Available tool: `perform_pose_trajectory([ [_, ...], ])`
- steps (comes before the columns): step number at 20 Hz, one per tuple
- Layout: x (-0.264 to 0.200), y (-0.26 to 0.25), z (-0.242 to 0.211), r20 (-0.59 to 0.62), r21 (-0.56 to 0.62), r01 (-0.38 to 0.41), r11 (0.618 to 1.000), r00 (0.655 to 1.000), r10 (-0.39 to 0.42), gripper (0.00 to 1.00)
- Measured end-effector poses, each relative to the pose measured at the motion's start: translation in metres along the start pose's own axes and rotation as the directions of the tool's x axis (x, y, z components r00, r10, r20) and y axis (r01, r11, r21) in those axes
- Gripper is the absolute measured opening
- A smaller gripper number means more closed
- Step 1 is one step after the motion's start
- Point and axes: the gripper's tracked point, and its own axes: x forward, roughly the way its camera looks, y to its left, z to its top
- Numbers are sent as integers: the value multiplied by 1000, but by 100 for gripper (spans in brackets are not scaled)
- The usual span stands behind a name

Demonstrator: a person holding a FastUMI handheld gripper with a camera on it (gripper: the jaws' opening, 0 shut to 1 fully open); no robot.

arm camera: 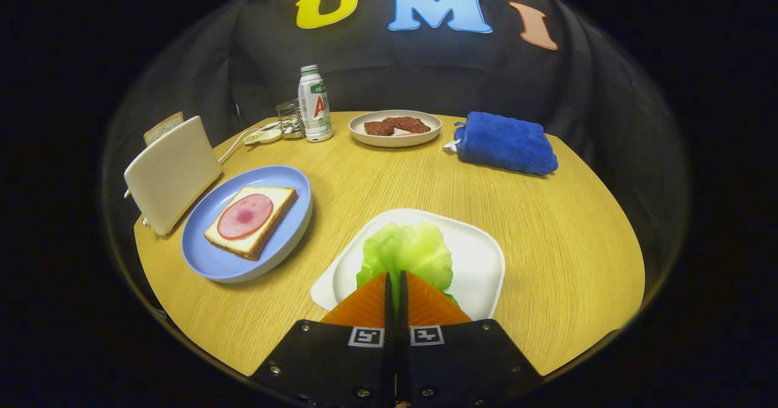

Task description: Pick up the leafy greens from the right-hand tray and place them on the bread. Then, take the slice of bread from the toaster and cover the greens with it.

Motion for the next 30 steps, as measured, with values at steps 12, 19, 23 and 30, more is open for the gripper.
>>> perform_pose_trajectory([
  [12, -29, 57, 91, 273, -12, -61, 998, 960, 62, 1],
  [19, -7, 153, 94, 286, -181, -124, 976, 942, 173, 1],
  [23, 15, 185, 75, 225, -205, -142, 968, 956, 188, 1],
  [30, 26, 205, 67, 178, -166, -164, 972, 965, 194, 9],
])
